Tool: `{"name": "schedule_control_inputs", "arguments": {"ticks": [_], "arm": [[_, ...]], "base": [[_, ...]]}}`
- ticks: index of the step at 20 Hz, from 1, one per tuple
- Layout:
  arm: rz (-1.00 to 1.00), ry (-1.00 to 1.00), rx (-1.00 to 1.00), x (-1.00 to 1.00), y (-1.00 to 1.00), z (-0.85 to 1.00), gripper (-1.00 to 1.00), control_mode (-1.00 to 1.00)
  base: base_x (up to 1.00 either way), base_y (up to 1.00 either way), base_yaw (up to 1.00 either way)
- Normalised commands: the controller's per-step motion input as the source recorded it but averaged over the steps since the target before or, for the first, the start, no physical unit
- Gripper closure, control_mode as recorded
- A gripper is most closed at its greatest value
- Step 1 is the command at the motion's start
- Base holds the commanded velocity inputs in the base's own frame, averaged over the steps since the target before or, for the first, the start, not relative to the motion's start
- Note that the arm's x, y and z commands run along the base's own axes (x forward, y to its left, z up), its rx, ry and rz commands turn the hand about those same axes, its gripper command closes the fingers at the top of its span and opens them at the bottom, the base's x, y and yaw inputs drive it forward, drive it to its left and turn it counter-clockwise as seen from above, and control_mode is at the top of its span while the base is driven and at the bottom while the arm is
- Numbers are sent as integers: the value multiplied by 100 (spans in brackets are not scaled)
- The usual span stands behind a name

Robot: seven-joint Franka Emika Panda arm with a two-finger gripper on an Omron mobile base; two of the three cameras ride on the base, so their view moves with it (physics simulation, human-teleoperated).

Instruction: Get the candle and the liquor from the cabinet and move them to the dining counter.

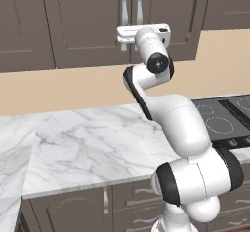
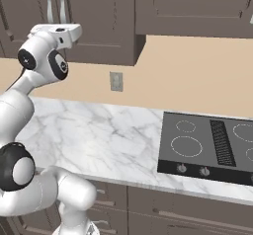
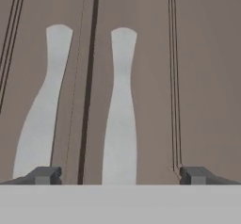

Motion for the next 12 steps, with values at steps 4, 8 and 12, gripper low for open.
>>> {"name": "schedule_control_inputs", "arguments": {"ticks": [4,8,12], "arm": [[0,0,0,32,1,0,-100,-100],[0,0,0,34,6,0,-100,-100],[0,0,0,31,15,-1,100,-100]], "base": [[0,0,0],[0,0,0],[0,0,0]]}}
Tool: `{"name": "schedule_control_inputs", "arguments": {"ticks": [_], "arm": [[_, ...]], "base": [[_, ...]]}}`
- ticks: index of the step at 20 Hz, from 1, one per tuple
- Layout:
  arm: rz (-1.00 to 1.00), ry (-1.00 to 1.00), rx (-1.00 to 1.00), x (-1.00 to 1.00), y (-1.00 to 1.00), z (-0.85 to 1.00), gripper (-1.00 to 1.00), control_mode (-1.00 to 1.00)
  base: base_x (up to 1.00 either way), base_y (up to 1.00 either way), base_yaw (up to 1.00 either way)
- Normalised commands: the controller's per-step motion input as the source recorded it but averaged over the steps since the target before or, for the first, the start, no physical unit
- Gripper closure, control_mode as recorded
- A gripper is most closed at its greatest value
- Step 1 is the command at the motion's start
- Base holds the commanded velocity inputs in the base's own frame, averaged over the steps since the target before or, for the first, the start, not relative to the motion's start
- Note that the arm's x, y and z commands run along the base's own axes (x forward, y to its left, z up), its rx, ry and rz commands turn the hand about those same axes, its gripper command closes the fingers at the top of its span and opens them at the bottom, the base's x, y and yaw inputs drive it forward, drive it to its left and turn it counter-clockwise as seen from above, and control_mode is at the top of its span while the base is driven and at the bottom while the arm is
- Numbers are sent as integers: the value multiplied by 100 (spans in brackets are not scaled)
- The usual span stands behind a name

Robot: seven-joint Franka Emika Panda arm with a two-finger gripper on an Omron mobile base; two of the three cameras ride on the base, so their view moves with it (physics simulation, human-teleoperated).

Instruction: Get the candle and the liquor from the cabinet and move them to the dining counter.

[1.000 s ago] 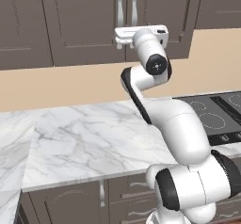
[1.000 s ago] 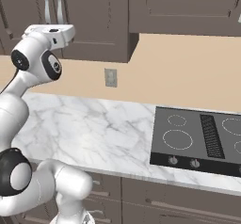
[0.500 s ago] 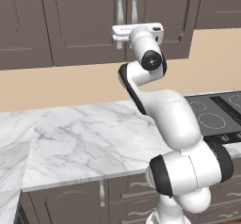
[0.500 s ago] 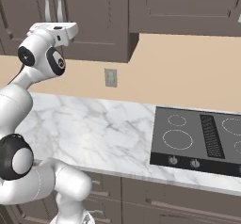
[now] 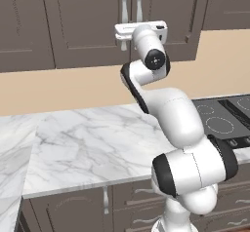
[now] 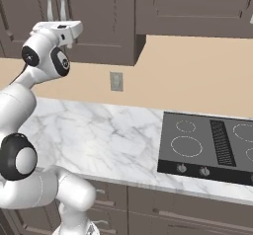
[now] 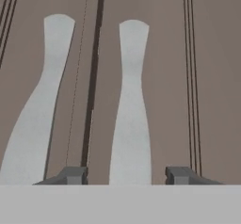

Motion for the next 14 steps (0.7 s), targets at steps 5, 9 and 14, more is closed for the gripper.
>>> {"name": "schedule_control_inputs", "arguments": {"ticks": [5,9,14], "arm": [[0,0,0,18,5,-2,100,-100],[0,1,-1,4,1,-5,100,-100],[0,2,-1,-3,0,-11,100,-100]], "base": [[0,0,0],[0,0,0],[0,0,0]]}}
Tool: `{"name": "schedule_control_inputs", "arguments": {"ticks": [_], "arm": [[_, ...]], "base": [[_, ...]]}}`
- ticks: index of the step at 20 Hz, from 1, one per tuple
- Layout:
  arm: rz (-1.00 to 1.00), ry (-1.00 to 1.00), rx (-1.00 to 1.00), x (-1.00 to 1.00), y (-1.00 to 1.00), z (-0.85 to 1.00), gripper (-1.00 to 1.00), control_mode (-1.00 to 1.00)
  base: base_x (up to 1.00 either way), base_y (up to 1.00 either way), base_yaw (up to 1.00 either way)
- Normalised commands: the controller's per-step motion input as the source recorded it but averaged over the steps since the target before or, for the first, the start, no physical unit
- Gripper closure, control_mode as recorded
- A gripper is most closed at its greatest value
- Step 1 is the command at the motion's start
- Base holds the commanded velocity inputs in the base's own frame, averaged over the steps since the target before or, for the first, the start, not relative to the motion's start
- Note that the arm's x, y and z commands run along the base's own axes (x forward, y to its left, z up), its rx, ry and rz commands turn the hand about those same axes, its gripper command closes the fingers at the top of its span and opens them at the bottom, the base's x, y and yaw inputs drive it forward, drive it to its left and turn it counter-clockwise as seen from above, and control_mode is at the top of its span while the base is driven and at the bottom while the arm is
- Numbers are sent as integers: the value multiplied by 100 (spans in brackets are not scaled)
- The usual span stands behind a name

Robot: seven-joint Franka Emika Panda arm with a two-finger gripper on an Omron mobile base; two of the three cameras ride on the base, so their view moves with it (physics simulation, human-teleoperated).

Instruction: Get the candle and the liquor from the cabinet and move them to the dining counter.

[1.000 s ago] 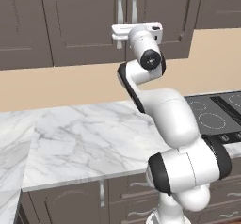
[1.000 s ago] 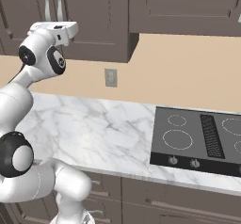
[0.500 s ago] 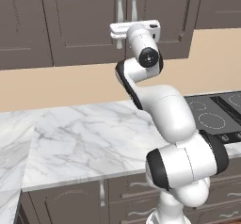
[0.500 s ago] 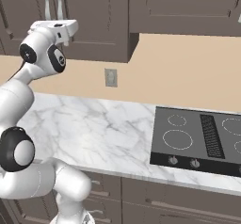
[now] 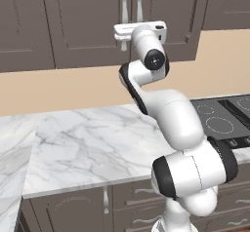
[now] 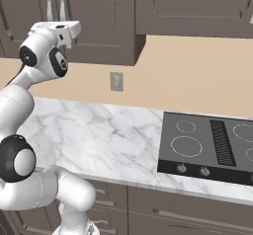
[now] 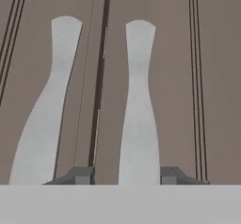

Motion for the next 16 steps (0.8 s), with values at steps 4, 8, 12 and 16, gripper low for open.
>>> {"name": "schedule_control_inputs", "arguments": {"ticks": [4,8,12,16], "arm": [[0,3,0,-30,-4,-19,100,-100],[0,7,0,-41,-16,-9,100,-100],[0,5,0,-57,-34,0,100,-100],[0,4,0,-76,-50,0,100,-100]], "base": [[0,0,0],[0,0,0],[0,0,0],[0,0,0]]}}
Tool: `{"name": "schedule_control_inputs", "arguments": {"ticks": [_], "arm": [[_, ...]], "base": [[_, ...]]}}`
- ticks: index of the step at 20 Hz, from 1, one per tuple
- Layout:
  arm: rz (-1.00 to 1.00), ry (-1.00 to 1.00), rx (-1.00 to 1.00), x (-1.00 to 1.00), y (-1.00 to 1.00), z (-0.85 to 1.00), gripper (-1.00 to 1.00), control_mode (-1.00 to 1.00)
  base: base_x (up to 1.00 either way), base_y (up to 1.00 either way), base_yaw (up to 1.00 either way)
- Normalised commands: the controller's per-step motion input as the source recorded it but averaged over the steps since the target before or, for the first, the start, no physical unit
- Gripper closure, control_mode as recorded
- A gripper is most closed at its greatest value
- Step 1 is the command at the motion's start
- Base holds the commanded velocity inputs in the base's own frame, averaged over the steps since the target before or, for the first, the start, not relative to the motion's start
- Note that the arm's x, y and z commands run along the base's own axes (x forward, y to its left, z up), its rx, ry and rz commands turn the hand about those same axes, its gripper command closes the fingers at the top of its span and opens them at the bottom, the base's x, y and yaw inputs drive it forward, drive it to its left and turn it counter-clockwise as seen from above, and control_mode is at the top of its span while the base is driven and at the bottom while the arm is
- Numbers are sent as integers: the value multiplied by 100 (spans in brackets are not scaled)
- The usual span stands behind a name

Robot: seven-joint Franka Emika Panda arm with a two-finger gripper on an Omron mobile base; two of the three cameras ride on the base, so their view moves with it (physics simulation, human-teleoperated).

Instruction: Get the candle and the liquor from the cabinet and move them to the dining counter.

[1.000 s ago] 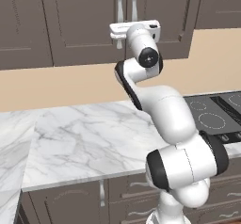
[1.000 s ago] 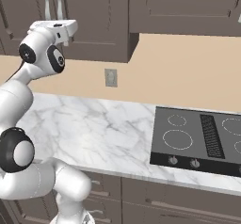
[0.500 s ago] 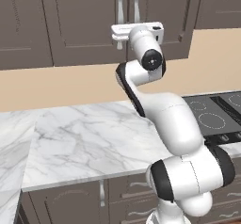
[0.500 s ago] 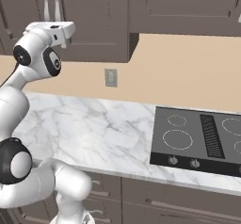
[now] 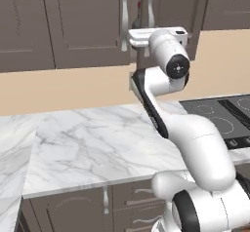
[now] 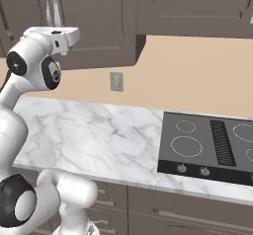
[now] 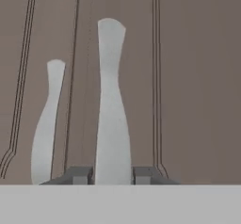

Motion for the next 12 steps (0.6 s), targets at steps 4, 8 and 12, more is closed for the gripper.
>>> {"name": "schedule_control_inputs", "arguments": {"ticks": [4,8,12], "arm": [[-2,6,1,-86,-65,-1,100,-100],[-5,5,4,-99,-76,-1,100,-100],[-9,7,4,-100,-76,0,100,-100]], "base": [[0,0,0],[0,0,0],[0,0,0]]}}
